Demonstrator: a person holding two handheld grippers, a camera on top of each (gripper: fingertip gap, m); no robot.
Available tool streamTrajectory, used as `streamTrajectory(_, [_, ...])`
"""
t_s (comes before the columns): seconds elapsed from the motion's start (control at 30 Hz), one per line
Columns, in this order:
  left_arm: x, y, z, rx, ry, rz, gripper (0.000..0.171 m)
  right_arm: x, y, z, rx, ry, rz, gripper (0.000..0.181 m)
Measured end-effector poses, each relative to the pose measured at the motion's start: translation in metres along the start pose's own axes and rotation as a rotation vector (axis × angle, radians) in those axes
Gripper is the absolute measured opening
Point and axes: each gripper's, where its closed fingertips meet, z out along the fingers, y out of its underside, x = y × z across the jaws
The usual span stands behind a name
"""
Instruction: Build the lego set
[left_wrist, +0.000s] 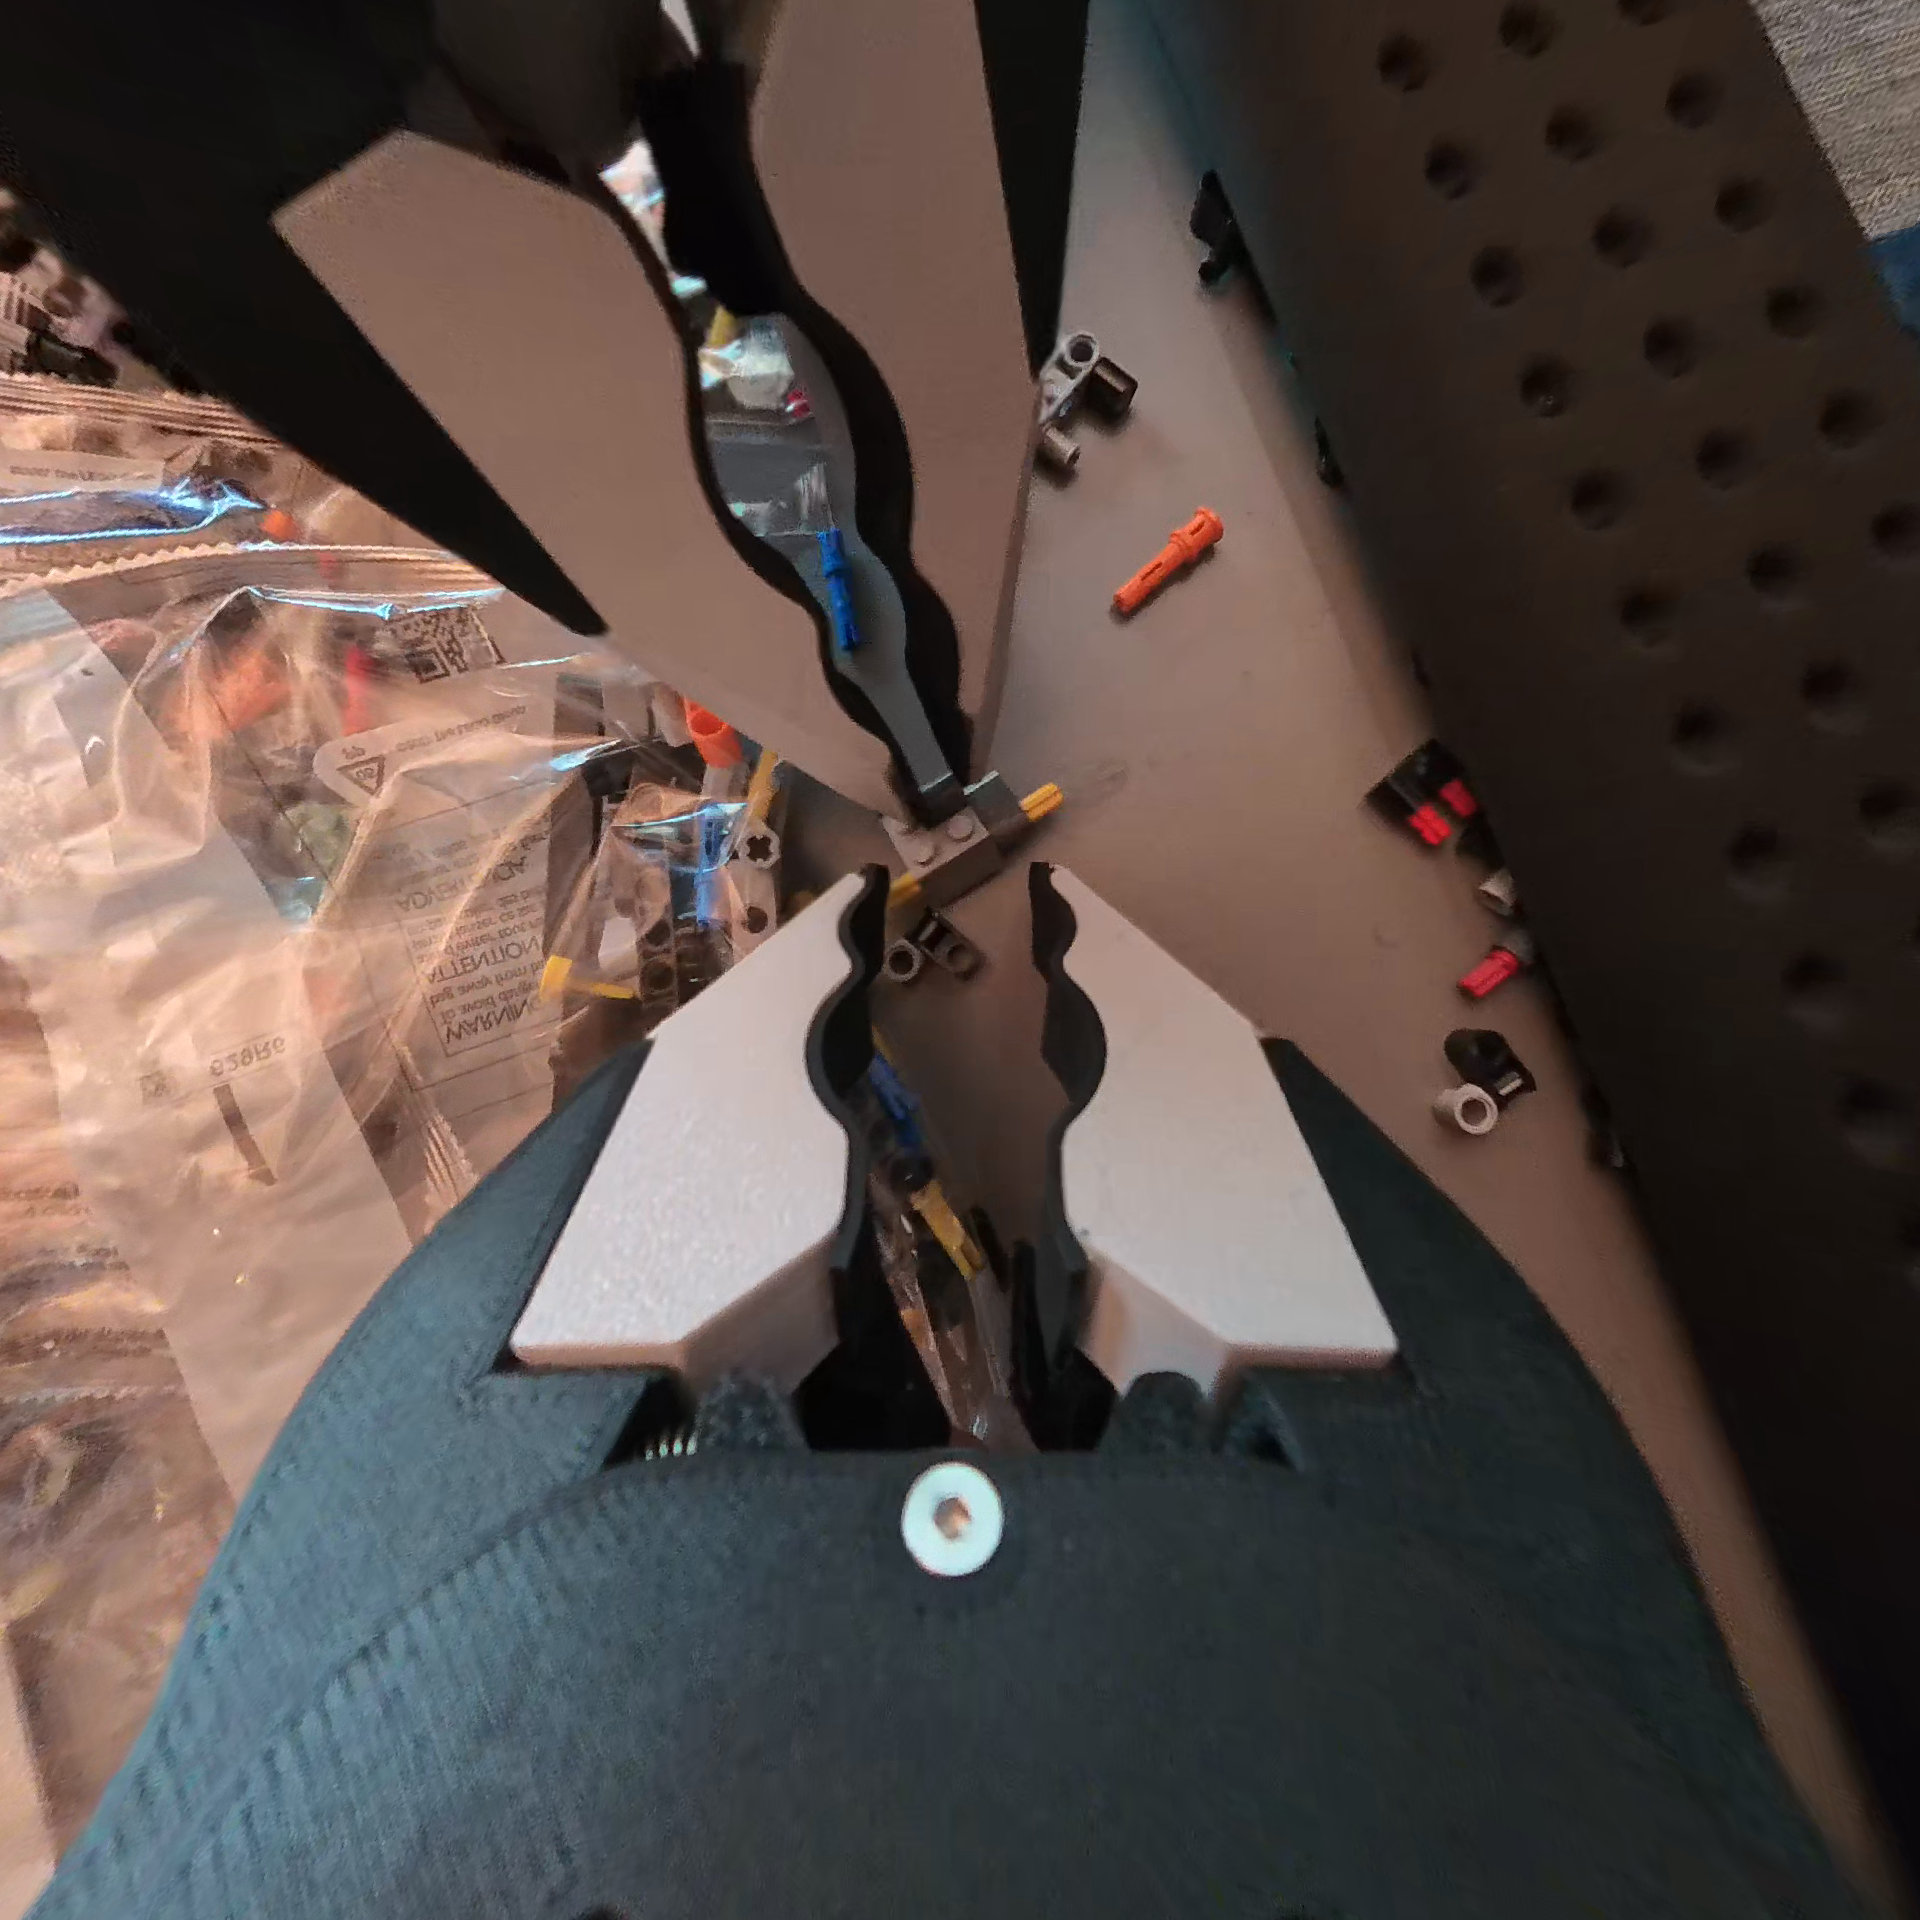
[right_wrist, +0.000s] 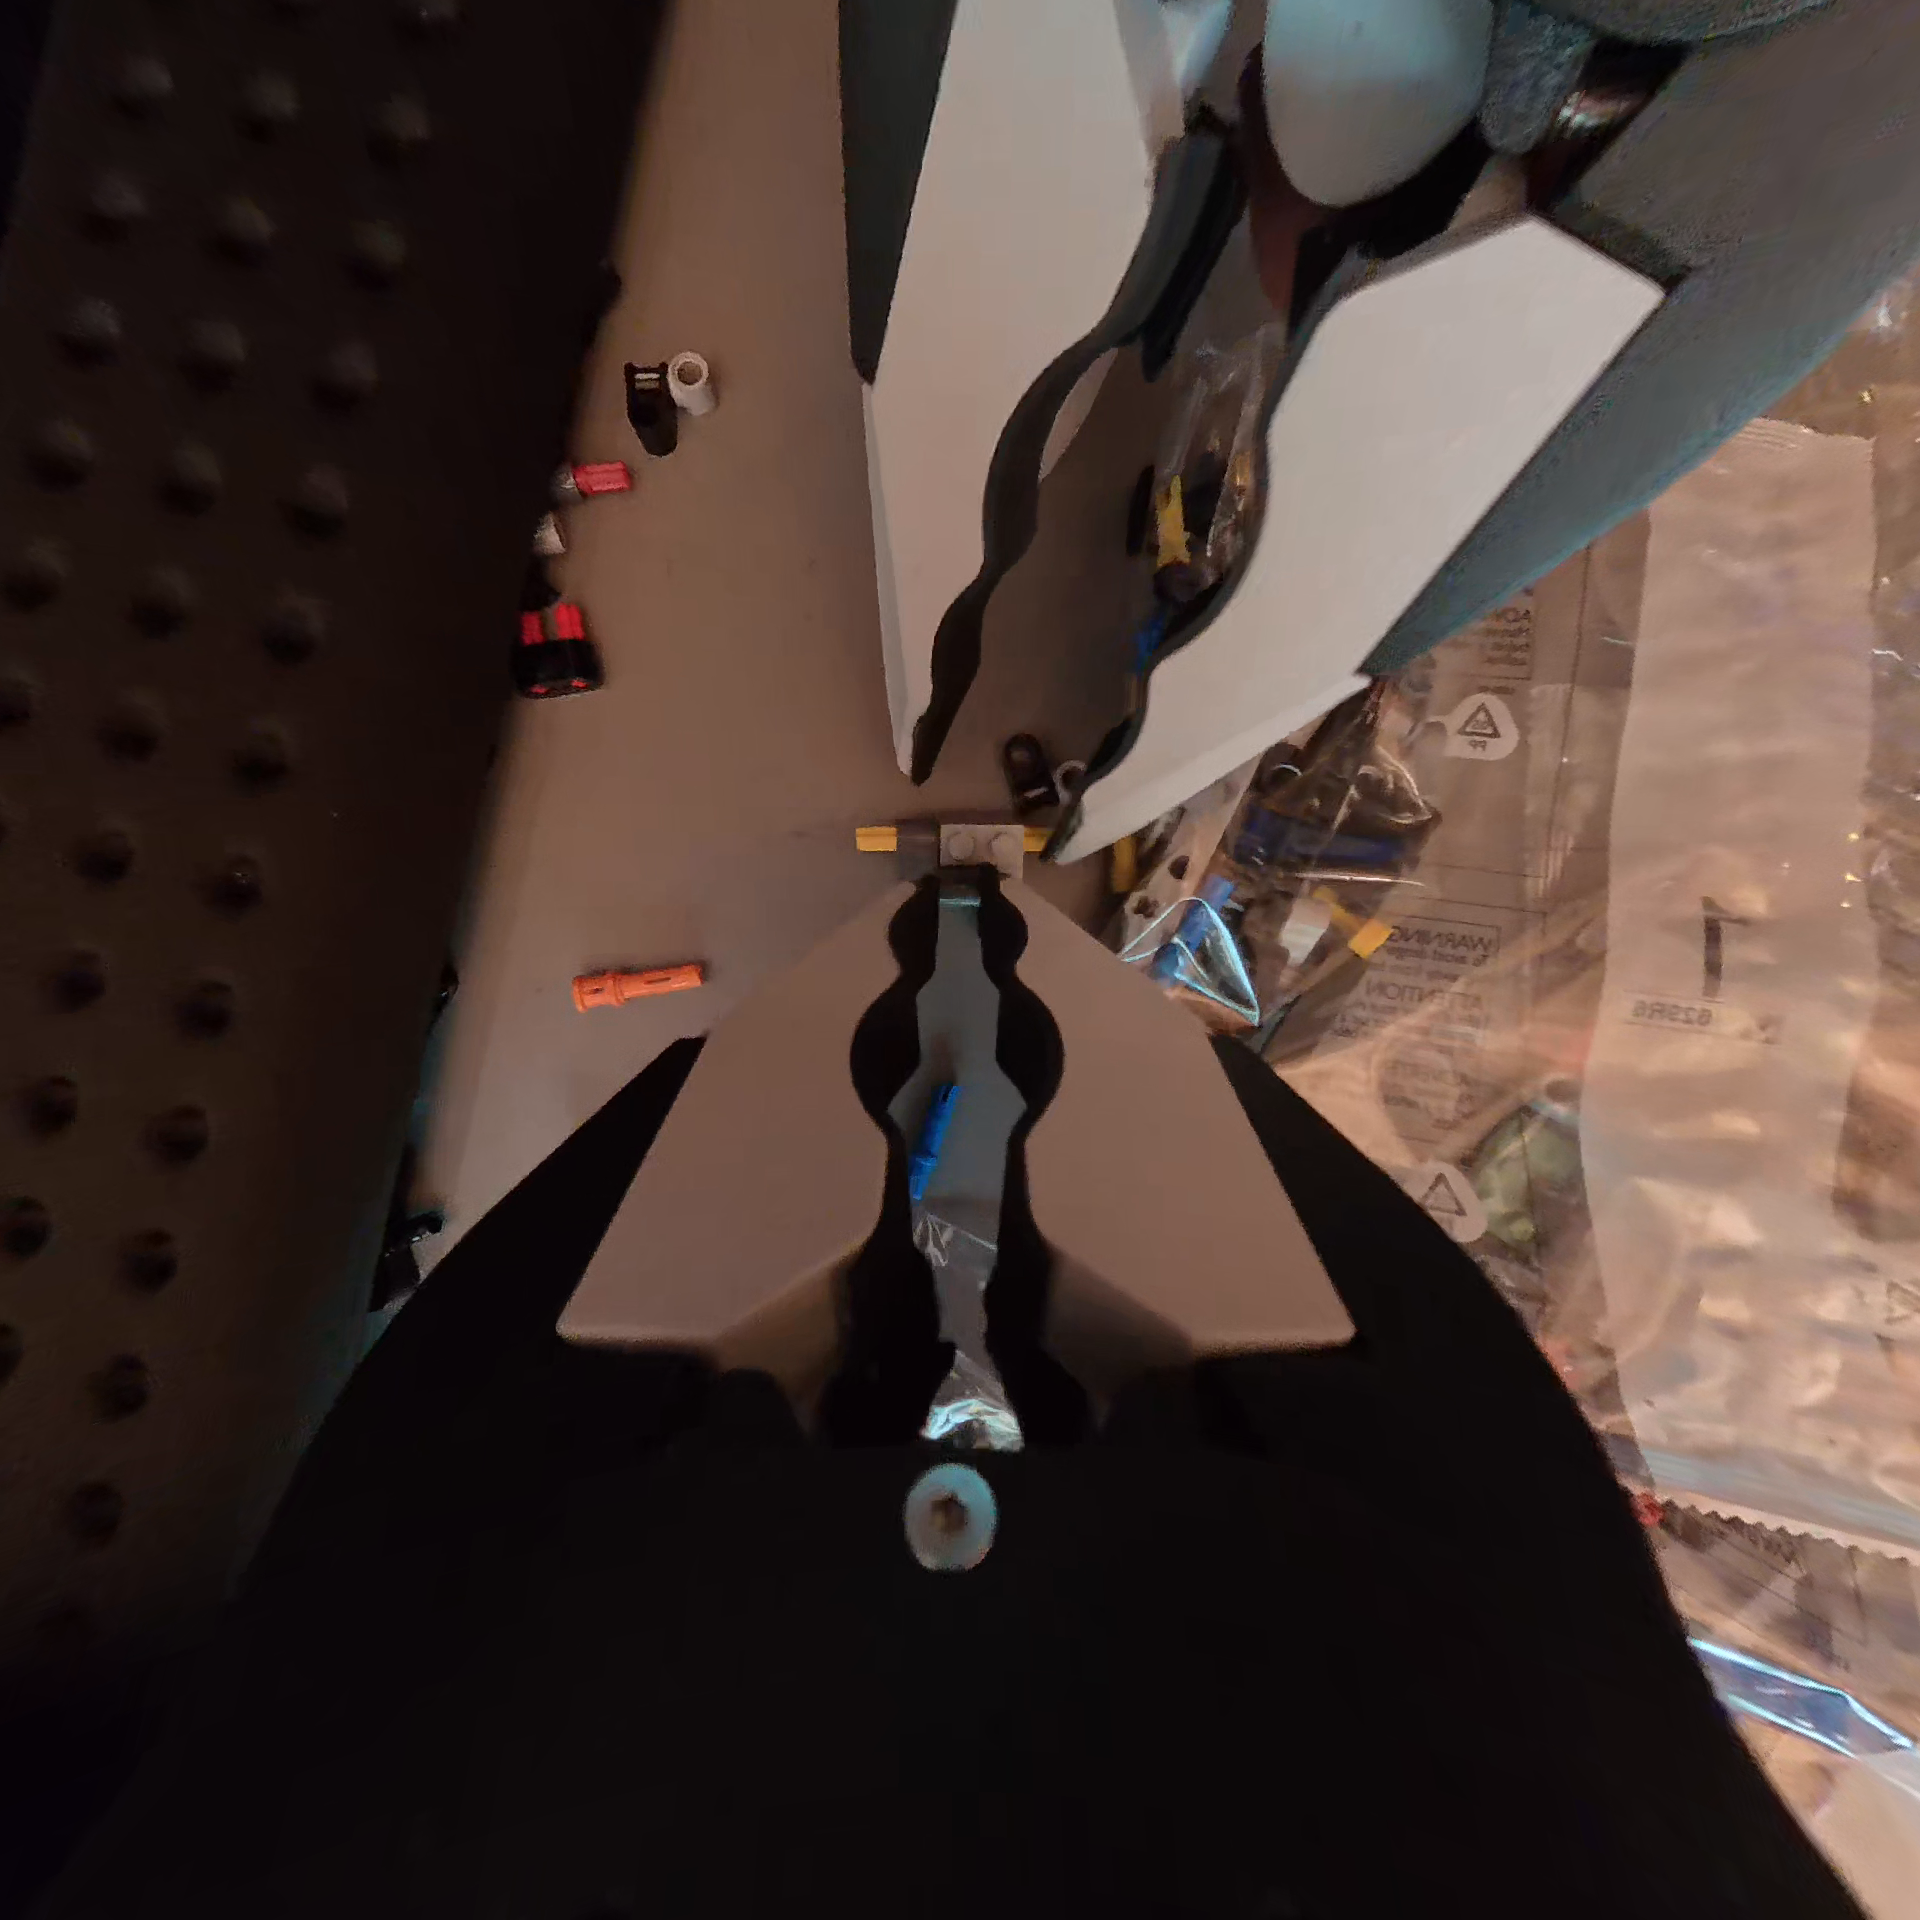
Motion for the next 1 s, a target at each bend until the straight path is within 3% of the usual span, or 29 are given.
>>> streamTrajectory(0.17, [-0.001, 0.004, 0.005, -0.026, -0.006, 0.009, 0.018, 0.003, 0.0, 0.002, 0.004, 0.007, 0.015, 0.018])
streamTrajectory(0.47, [-0.003, 0.003, 0.007, -0.026, -0.019, 0.024, 0.012, 0.003, 0.001, -0.001, 0.008, 0.016, 0.005, 0.006])
streamTrajectory(1.0, [-0.009, -0.003, 0.005, 0.02, -0.047, 0.031, 0.007, 0.002, 0.005, -0.015, 0.02, 0.003, 0.043, 0.009])
